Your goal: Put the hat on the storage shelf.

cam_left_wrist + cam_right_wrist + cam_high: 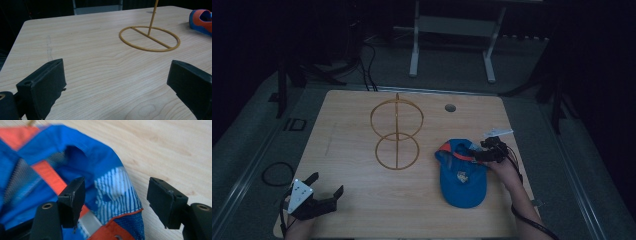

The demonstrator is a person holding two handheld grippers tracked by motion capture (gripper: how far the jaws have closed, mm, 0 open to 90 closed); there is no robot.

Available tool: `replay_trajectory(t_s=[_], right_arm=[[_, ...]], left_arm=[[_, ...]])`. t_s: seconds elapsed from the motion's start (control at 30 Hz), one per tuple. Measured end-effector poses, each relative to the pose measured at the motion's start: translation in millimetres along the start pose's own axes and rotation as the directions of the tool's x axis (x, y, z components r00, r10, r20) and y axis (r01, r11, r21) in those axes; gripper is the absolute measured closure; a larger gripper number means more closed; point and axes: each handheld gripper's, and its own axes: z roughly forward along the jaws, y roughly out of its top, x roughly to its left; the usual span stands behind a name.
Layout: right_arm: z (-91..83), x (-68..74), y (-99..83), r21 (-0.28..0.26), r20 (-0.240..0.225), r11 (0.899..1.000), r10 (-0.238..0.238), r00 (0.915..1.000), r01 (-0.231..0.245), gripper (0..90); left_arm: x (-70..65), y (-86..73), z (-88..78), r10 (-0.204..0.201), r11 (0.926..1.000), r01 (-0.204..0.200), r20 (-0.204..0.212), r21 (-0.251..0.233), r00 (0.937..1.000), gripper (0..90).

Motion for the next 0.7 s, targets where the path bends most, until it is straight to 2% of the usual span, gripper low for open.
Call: replay_trajectory(t_s=[0.03,0.13,0.2,0.23,0.37,0.43,0.5,0.57,0.7], right_arm=[[0.0,0.0,0.0,0.000,0.000,1.000,0.000,1.0000,0.000,32.4],[9.9,1.1,-3.6,0.046,-0.011,0.999,-0.020,0.9997,0.021,36.4],[12.0,3.5,-4.5,0.046,-0.005,0.998,-0.047,0.9989,0.047,42.8],[12.0,3.5,-4.5,0.046,-0.005,0.998,-0.047,0.9989,0.047,42.8],[14.6,10.2,-5.8,0.065,0.011,0.992,-0.109,0.9940,0.108,60.0],[14.2,12.5,-4.9,0.073,-0.002,0.991,-0.114,0.9935,0.114,68.0],[14.1,14.8,-4.2,0.080,-0.003,0.988,-0.135,0.9908,0.135,81.4],[13.5,16.4,-3.0,0.091,-0.007,0.986,-0.140,0.9901,0.140,85.9],[9.5,19.1,-0.5,0.078,-0.009,0.986,-0.144,0.9895,0.145,87.6]], left_arm=[[0.0,0.0,0.0,0.000,1.0000,0.000,0.000,0.000,1.0000,2.2],[0.3,-0.2,0.2,0.000,1.0000,0.000,-0.001,0.004,1.0000,2.2],[0.5,-0.5,0.3,-0.004,1.0000,0.004,-0.005,0.007,1.0000,2.2],[0.5,-0.5,0.3,-0.004,1.0000,0.004,-0.005,0.007,1.0000,2.2],[1.9,-0.4,-0.2,-0.016,0.9999,0.016,-0.008,0.001,0.9998,2.2],[1.6,-0.1,-0.6,-0.015,0.9999,0.015,-0.008,-0.007,0.9999,2.2],[1.2,0.4,-1.0,-0.009,1.0000,0.009,-0.011,-0.004,0.9999,2.2],[1.4,0.4,-1.0,-0.009,1.0000,0.009,-0.013,-0.003,0.9999,2.2],[0.8,1.2,-0.8,-0.002,1.0000,0.003,-0.018,0.002,0.9998,2.2]])
